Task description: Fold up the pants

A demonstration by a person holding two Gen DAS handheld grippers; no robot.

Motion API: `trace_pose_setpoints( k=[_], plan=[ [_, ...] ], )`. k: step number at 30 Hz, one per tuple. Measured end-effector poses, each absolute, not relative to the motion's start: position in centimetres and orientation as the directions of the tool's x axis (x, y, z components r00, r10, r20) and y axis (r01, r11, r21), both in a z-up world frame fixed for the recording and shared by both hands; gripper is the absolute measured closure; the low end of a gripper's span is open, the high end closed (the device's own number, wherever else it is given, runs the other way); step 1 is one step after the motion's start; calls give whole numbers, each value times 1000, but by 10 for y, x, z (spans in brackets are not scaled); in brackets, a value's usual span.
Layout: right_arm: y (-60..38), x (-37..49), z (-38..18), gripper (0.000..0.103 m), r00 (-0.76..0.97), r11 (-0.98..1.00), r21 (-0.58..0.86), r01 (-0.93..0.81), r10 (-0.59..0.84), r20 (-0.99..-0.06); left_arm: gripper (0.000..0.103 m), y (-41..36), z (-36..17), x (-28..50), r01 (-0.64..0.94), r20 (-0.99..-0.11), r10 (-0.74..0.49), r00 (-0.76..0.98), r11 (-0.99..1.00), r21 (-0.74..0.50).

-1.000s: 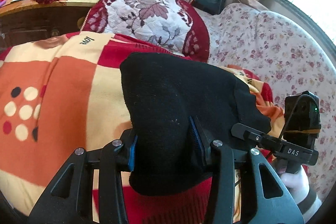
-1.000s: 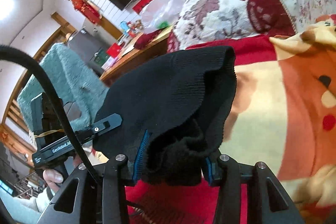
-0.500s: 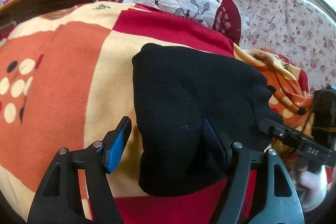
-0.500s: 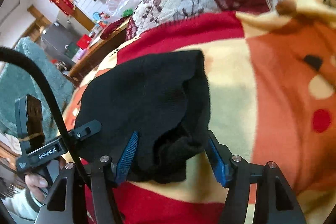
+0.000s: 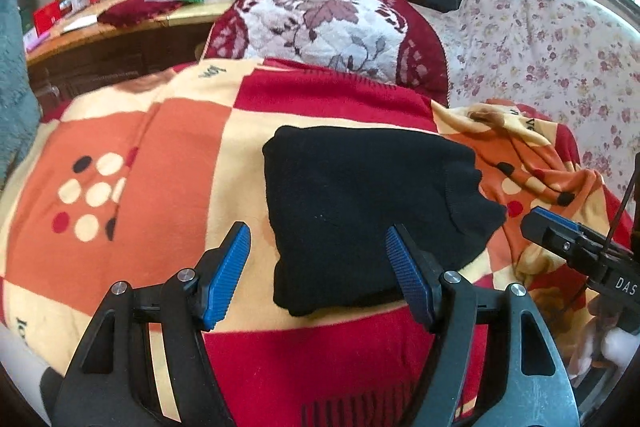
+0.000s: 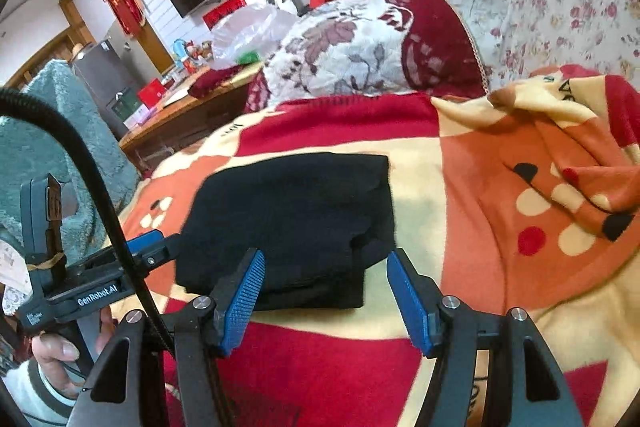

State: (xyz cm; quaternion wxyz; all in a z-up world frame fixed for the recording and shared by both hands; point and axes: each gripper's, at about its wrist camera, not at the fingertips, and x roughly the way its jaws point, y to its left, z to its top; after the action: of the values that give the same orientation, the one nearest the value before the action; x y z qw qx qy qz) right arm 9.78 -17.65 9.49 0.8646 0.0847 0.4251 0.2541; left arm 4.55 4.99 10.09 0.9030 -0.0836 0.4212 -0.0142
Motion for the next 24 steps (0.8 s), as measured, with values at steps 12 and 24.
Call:
trace_pose_setpoints(
  k=[12, 24],
  plan=[
    [-148, 74, 113, 34, 529, 840, 347, -417, 534, -660, 32, 41, 132, 12, -65, -710, -18, 704, 994, -90],
    [-153, 63, 122, 34, 546, 839, 366, -403, 541, -640, 32, 21, 143, -1, -51, -690, 19, 724, 998, -27]
  ],
)
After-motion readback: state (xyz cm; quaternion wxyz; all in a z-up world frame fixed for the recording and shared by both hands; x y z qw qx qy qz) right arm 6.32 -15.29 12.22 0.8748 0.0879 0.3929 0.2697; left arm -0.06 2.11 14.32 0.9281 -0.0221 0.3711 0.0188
